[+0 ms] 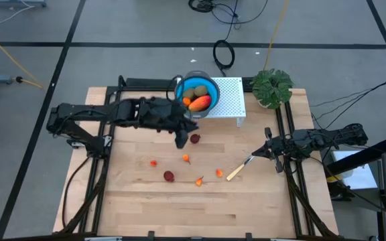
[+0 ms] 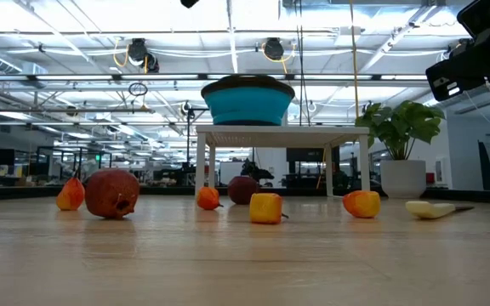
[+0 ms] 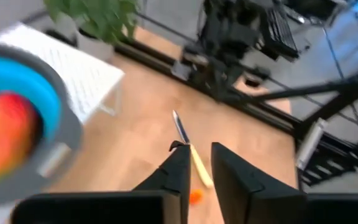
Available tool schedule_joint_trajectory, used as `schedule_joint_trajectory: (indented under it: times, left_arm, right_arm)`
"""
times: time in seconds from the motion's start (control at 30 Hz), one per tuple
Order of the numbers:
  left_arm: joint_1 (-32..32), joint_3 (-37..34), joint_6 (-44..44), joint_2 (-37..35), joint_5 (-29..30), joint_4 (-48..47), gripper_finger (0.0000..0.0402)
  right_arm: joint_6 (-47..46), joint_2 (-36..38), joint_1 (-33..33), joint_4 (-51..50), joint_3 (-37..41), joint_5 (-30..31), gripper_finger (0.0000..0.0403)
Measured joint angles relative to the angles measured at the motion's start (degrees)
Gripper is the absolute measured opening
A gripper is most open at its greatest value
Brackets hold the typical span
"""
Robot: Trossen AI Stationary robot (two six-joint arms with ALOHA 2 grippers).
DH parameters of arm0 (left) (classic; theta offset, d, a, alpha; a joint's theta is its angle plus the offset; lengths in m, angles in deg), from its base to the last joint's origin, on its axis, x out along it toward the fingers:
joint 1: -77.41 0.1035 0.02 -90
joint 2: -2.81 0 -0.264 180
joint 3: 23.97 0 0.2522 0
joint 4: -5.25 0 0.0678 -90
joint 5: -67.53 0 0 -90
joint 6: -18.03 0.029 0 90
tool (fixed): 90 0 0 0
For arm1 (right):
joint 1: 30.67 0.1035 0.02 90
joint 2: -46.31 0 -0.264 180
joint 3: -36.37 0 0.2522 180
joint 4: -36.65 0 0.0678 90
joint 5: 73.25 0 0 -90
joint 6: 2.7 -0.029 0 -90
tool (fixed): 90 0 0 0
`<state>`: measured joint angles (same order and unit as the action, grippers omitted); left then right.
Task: Pick & Place Fruit
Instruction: Put the bottom pomegranate into the blue strainer bowl on the shelf
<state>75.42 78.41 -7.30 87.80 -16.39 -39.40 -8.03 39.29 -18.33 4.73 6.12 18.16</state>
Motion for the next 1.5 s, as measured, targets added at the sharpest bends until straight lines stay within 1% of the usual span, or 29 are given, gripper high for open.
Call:
schedule_joint_trajectory:
  times: [0.1, 0.23, 0.37, 0.47, 0.67, 0.97, 1.13, 1.3, 1.5]
  left_arm:
    - [-2.73, 0.0, -4.19, 0.02, 0.6, -1.87, 0.0034]
    - [-6.45, 0.0, -9.66, 0.02, 3.29, -4.83, 0.0004]
    - [-9.91, 0.0, -14.9, 0.02, 6.52, -8.29, 0.001]
    - [-12.03, 0.0, -19.17, 0.04, 8.89, -11.72, 0.0004]
    - [-14.67, 0.0, -28.0, 0.21, 12.07, -17.63, 0.0006]
    - [-16.68, -0.06, -42.27, 1.76, 11.99, -26.41, 0.0001]
    - [-17.66, -0.02, -49.21, 3.75, 11.21, -27.33, 0.0003]
    - [-17.67, -0.02, -55.7, 6.28, 8.38, -27.78, 0.0005]
    - [-17.61, -0.02, -60.91, 9.22, 7.35, -27.88, 0.0002]
  right_arm:
    - [0.0, 0.0, 0.01, 0.0, 0.0, 0.0, 0.0]
    - [0.0, -0.01, 0.02, 0.0, 0.0, 0.0, 0.0]
    - [0.0, 0.0, 0.01, 0.0, 0.0, 0.0, 0.0]
    - [0.0, -0.01, 0.01, 0.0, 0.0, 0.0, 0.0]
    - [0.0, -0.02, 0.0, 0.0, 0.0, 0.0, 0.0]
    - [0.0, 0.0, 0.0, 0.0, 0.0, 0.0, 0.0]
    - [0.0, 0.0, 0.0, -0.09, 0.0, 0.0, 0.0]
    - [0.0, -0.02, 0.02, -0.11, 0.0, 0.0, 0.0]
    - [0.0, -0.02, 0.01, -0.11, 0.0, 0.0, 0.0]
